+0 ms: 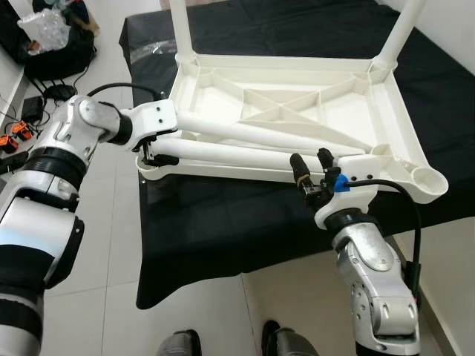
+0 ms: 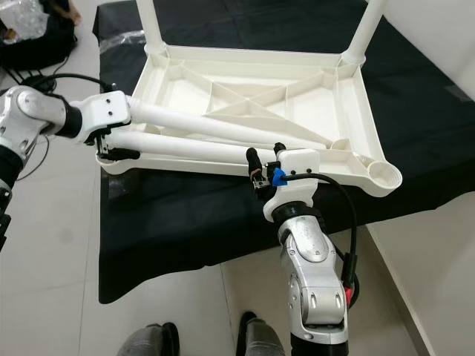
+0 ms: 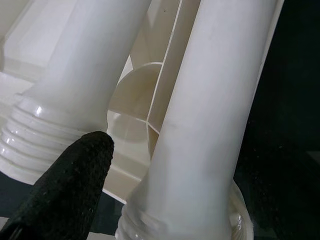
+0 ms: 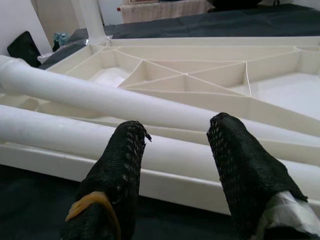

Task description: Building children table

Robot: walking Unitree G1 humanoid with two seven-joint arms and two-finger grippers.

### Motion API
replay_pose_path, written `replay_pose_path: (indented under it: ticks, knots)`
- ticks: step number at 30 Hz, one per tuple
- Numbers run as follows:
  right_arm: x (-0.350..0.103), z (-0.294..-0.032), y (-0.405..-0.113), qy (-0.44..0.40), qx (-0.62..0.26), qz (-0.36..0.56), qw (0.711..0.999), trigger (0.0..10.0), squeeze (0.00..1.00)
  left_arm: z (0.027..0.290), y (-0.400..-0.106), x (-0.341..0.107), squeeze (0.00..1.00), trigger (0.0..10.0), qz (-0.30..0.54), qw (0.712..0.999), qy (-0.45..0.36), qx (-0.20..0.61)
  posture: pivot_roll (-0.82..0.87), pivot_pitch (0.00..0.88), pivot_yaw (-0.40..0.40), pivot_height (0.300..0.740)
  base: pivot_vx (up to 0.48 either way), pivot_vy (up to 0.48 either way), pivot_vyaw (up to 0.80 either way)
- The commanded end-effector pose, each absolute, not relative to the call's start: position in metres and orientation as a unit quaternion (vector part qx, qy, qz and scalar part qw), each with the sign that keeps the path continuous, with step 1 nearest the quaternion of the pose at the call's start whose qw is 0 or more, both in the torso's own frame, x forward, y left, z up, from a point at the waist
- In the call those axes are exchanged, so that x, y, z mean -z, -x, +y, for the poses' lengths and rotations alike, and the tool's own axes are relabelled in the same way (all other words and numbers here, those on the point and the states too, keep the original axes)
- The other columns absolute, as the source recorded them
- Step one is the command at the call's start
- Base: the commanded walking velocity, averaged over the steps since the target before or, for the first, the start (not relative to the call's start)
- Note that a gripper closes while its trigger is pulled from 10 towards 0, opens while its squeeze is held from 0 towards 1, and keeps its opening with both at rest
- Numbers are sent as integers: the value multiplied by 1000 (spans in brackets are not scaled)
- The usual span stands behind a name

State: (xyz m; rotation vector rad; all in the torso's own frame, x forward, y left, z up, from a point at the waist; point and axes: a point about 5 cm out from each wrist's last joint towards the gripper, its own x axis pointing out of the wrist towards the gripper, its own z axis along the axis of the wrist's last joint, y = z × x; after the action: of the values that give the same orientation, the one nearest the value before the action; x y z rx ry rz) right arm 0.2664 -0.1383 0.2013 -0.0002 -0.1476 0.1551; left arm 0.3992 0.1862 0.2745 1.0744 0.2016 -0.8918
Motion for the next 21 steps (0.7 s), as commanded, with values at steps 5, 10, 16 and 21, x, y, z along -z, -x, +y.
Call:
replay_pose_path:
  ticks: [5, 10, 16, 21]
  knots:
    - [-200, -137, -264, -8, -76, -65, 995, 10000, 0, 183, -399, -279, 0, 10000, 107, 738, -509, 430, 63, 316, 27, 740, 0, 0, 0]
    - [-202, -136, -264, -11, -72, -68, 995, 10000, 0, 186, -397, -274, 0, 10000, 142, 716, -523, 441, 64, 318, 33, 740, 0, 0, 0]
    - [-205, -139, -264, -11, -66, -70, 995, 10000, 0, 192, -396, -265, 0, 235, 172, 705, -525, 445, 57, 320, 42, 740, 0, 0, 0]
    - [-205, -142, -265, -6, -59, -68, 996, 10000, 0, 194, -397, -266, 0, 0, 172, 713, -523, 435, 58, 321, 42, 740, 0, 0, 0]
